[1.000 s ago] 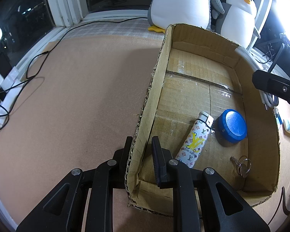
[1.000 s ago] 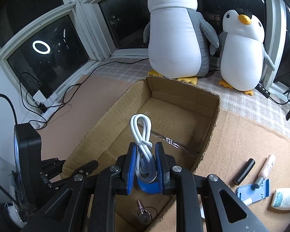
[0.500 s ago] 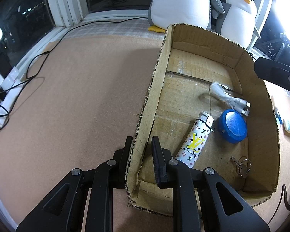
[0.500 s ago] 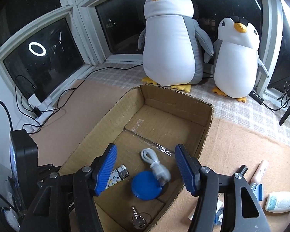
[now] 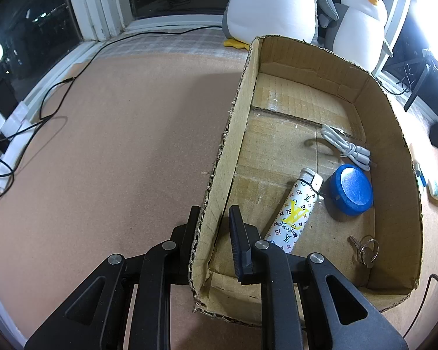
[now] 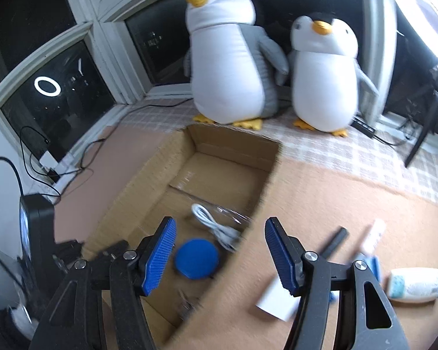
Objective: Organize rigid objects
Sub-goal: 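Move the open right gripper to the white-and-blue lotion bottle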
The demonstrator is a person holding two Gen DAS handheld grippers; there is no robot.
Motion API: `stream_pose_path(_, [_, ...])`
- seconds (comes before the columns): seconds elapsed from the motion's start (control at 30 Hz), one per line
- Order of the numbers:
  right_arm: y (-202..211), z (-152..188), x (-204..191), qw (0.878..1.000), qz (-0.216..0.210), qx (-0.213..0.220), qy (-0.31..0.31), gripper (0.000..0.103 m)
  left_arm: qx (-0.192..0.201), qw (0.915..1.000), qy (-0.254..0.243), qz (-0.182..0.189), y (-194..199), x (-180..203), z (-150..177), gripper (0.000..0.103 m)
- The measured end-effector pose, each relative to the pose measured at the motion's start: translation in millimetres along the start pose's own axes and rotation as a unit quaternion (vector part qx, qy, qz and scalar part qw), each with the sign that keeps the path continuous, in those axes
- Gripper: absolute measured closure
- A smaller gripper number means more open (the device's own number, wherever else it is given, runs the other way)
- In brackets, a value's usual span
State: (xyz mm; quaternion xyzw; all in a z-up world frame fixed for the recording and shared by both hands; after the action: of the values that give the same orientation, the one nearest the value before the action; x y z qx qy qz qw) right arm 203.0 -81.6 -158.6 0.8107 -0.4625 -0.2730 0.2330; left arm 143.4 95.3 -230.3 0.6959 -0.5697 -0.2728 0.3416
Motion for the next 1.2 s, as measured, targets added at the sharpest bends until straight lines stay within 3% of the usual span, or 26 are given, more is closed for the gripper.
stream_pose_path(0.57, [74,41,172,0.991,0.11,-0.01,-0.073,0.044,-0.002,1.0,-0.005,-0.008,0,4,-1,0.085])
stream_pose_path(0.77, [81,51,222,0.986,0.14,-0.023,-0.083,0.044,-0.002,0.9999,-0.007,-0.012,1,6,-1,0.085])
stream_pose_path(1.2, [59,54,273,0.983,0.119,-0.055,-0.131,0.044,-0.003,0.9998,-0.005,-0.017,1,6,-2,0.085])
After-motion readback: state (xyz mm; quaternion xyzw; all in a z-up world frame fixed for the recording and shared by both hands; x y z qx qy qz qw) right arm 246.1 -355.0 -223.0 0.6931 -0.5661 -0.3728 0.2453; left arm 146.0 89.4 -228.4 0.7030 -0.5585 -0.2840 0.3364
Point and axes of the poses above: each gripper's, at about its wrist camera, not at the fingertips, and y roughly against the way its jaws point, x to its right, z to its underside, the point moved 7 cm from there along -y, roughly the way its jaws point, and after that the axes turned 10 degrees about x, right-handed, at the moved point
